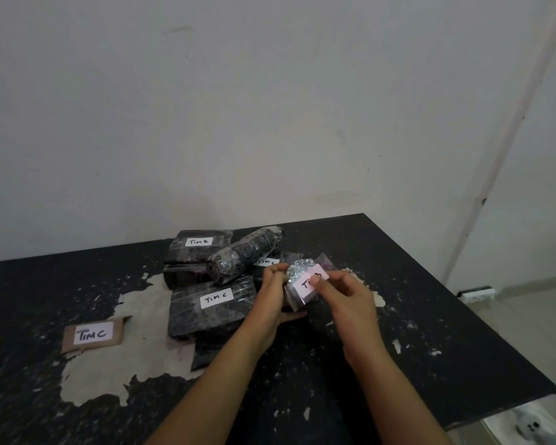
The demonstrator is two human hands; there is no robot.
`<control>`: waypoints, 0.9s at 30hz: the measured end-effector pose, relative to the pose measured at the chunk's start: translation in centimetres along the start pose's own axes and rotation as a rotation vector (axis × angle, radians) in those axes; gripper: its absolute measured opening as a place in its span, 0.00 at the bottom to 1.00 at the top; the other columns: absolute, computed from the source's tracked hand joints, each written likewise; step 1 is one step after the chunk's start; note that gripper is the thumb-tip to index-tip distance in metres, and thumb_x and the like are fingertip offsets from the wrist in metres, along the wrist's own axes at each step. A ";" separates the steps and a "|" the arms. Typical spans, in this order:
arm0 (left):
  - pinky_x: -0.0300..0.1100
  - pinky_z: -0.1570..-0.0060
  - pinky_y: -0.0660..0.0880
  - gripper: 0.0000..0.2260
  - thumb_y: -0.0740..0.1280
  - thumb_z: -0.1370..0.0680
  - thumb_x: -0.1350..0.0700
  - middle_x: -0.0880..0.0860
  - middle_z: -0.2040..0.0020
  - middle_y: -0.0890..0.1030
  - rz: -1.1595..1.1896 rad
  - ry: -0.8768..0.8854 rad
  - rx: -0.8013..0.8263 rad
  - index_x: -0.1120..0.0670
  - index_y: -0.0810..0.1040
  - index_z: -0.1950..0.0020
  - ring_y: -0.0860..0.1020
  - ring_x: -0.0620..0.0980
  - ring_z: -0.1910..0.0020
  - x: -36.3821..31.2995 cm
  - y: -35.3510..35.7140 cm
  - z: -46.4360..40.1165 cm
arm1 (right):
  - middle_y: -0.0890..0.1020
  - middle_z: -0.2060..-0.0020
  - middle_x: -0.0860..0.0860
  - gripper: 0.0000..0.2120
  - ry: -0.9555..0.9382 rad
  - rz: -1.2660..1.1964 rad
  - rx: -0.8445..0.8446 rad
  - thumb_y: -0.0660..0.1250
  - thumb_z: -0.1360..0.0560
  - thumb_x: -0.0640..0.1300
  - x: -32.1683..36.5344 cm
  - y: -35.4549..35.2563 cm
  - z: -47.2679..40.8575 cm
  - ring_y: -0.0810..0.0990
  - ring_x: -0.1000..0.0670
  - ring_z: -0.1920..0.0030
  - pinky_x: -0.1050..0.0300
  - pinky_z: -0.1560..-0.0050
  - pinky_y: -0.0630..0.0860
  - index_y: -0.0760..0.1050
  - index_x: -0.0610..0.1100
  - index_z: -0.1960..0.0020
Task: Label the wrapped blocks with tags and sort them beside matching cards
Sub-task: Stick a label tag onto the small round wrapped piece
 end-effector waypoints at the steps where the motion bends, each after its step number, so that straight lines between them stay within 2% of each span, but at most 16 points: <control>1: 0.63 0.40 0.84 0.11 0.56 0.12 0.55 0.54 0.40 0.86 -0.007 0.003 0.011 0.45 0.73 0.33 0.85 0.58 0.41 0.0 0.0 0.1 | 0.91 0.55 0.52 0.03 -0.017 0.026 0.005 0.77 0.20 0.42 -0.1 0.0 0.0 0.89 0.55 0.55 0.66 0.56 0.81 0.88 0.46 0.47; 6: 0.62 0.39 0.83 0.12 0.56 0.13 0.56 0.55 0.41 0.87 -0.041 0.026 0.032 0.45 0.74 0.33 0.84 0.55 0.47 -0.2 0.0 0.1 | 0.91 0.55 0.52 0.02 -0.069 0.094 0.004 0.76 0.19 0.41 -0.4 0.0 -0.1 0.89 0.54 0.55 0.67 0.56 0.81 0.88 0.46 0.47; 13: 0.64 0.39 0.83 0.13 0.55 0.13 0.55 0.57 0.35 0.82 -0.121 0.083 0.021 0.43 0.73 0.34 0.82 0.55 0.45 -0.8 0.2 0.4 | 0.91 0.57 0.50 0.02 -0.085 0.111 -0.061 0.77 0.20 0.42 -0.6 0.3 -0.2 0.89 0.52 0.56 0.68 0.57 0.81 0.88 0.46 0.48; 18: 0.56 0.44 0.84 0.12 0.54 0.12 0.54 0.56 0.35 0.81 -0.163 0.137 -0.006 0.42 0.72 0.35 0.82 0.54 0.45 -1.0 0.4 0.8 | 0.90 0.58 0.50 0.02 -0.097 0.113 -0.080 0.77 0.19 0.43 -0.7 0.6 -0.1 0.89 0.52 0.58 0.68 0.58 0.81 0.88 0.46 0.48; 21: 0.58 0.39 0.83 0.12 0.54 0.15 0.49 0.55 0.31 0.77 -0.243 0.184 -0.022 0.33 0.72 0.39 0.81 0.56 0.37 -0.9 0.8 1.2 | 0.90 0.59 0.51 0.01 -0.111 0.134 -0.104 0.77 0.19 0.43 -1.1 0.7 -0.2 0.89 0.52 0.58 0.62 0.57 0.82 0.87 0.47 0.48; 23: 0.55 0.38 0.79 0.12 0.54 0.15 0.48 0.55 0.29 0.75 -0.284 0.217 -0.027 0.29 0.71 0.43 0.79 0.55 0.37 -0.7 0.8 1.3 | 0.90 0.60 0.52 0.02 -0.141 0.163 -0.127 0.77 0.19 0.43 -1.3 0.8 -0.2 0.89 0.51 0.59 0.55 0.55 0.84 0.87 0.48 0.50; 25: 0.49 0.41 0.75 0.11 0.54 0.13 0.49 0.56 0.29 0.74 -0.301 0.240 -0.018 0.31 0.70 0.40 0.77 0.52 0.40 -0.6 0.9 1.6 | 0.89 0.61 0.53 0.04 -0.176 0.195 -0.155 0.77 0.20 0.43 -1.5 0.9 -0.3 0.87 0.51 0.60 0.50 0.54 0.84 0.87 0.49 0.53; 27: 0.43 0.41 0.71 0.11 0.54 0.12 0.52 0.53 0.27 0.72 -0.305 0.272 -0.008 0.36 0.69 0.35 0.76 0.47 0.41 -0.6 0.8 1.7 | 0.88 0.63 0.54 0.05 -0.203 0.242 -0.178 0.78 0.20 0.45 -1.6 0.9 -0.4 0.86 0.52 0.62 0.46 0.53 0.85 0.86 0.51 0.55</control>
Point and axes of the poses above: each hand's wrist, its own z-axis away from the middle knuckle, its own y-axis out of the palm, x = y × z, the point moved 1 cm from there along -z, towards the middle knuckle
